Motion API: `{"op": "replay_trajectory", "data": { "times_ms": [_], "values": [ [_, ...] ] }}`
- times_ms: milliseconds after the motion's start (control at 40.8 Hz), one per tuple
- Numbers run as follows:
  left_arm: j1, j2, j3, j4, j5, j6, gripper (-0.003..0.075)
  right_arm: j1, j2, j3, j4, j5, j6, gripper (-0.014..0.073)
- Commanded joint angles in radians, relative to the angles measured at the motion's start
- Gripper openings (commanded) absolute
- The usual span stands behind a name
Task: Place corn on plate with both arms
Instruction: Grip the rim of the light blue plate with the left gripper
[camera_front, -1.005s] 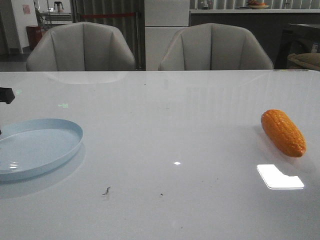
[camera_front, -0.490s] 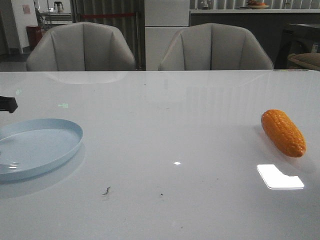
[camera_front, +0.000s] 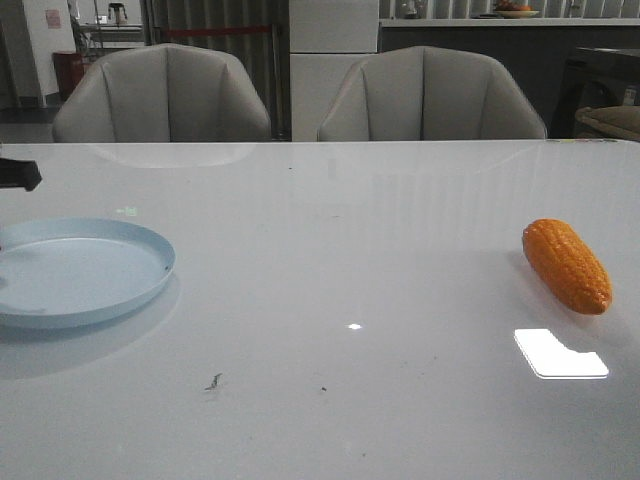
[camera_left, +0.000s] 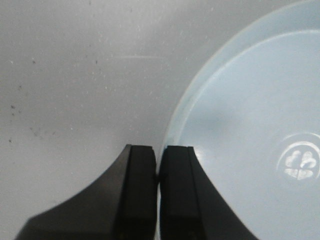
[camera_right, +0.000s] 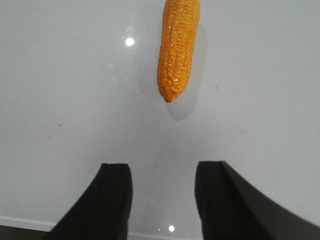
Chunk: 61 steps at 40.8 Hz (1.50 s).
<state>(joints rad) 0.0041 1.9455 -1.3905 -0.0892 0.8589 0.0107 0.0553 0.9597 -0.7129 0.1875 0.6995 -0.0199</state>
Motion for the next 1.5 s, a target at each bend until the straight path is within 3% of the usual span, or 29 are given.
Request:
{"op": "replay_trajectory", "data": {
  "times_ms": [0,245,539,907,1471],
  "values": [
    [0.000,-0.050,-0.094,-0.034,0.026,-0.011,0.0099,-0.006,-0.009,-0.031,0.004,-0.046,-0.003,0.0415],
    [-0.019,-0.050,-0.266,-0.225,0.090,-0.011,0.0099,-0.006,-0.009,-0.031,0.004,-0.046,-0.003,0.0415],
    [-0.132,-0.050,-0.343,-0.354,0.061,-0.011,0.0099,-0.006,-0.009,-0.031,0.004,-0.046,-0.003,0.0415],
    [-0.301,-0.024,-0.343,-0.356,-0.074,-0.011,0.0099,-0.006,-0.009,-0.031,0.009,-0.046,-0.003,0.0415],
    [-0.413,0.091,-0.340,-0.363,-0.061,-0.011,0.0099,-0.006,-0.009,-0.031,0.009,-0.046,-0.003,0.0415]
  ]
}}
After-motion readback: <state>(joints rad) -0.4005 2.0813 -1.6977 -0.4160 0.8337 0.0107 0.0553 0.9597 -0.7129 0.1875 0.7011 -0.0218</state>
